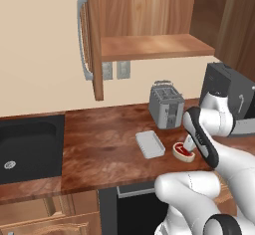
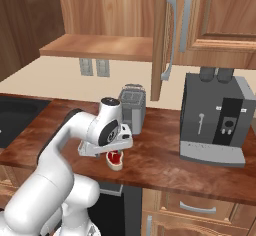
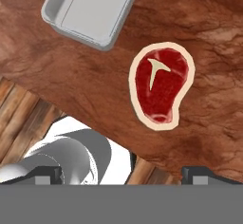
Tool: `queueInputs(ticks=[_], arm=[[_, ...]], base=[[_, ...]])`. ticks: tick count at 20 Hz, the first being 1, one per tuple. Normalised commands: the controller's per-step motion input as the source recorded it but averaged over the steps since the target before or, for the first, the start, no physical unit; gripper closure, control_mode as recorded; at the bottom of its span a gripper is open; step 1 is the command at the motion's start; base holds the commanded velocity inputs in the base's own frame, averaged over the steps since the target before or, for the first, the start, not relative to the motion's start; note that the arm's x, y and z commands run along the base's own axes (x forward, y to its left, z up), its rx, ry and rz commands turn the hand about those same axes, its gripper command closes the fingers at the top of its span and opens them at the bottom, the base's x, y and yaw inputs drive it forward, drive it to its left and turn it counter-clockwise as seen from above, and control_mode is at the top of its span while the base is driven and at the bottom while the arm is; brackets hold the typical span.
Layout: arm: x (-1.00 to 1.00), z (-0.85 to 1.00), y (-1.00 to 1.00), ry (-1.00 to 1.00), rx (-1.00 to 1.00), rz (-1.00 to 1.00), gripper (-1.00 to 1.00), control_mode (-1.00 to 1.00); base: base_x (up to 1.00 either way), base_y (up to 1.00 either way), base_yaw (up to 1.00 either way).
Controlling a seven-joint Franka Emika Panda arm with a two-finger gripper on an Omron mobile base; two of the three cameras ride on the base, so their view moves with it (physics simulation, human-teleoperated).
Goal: Retrieve the tupperware from the cabinet, then place the raw meat into the tupperware to avoid contamination.
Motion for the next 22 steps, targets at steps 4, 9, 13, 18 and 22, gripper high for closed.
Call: queueInputs(ticks=[4,9,13,18,22], arm=[[0.0,-0.17,-0.06,0.02,0.0,0.0,-1.0,-1.0],[0.0,-0.18,-0.01,0.03,0.0,0.0,-1.0,-1.0],[0.0,-0.14,0.0,0.02,0.0,0.0,-1.0,-1.0],[0.0,-0.09,0.0,0.0,0.0,0.0,-1.0,-1.0],[0.02,-0.07,-0.05,0.0,0.0,0.0,-1.0,-1.0]], base=[[0.0,0.0,0.0],[0.0,0.0,0.0],[0.0,0.0,0.0],[0.0,0.0,0.0],[0.0,0.0,0.0]])
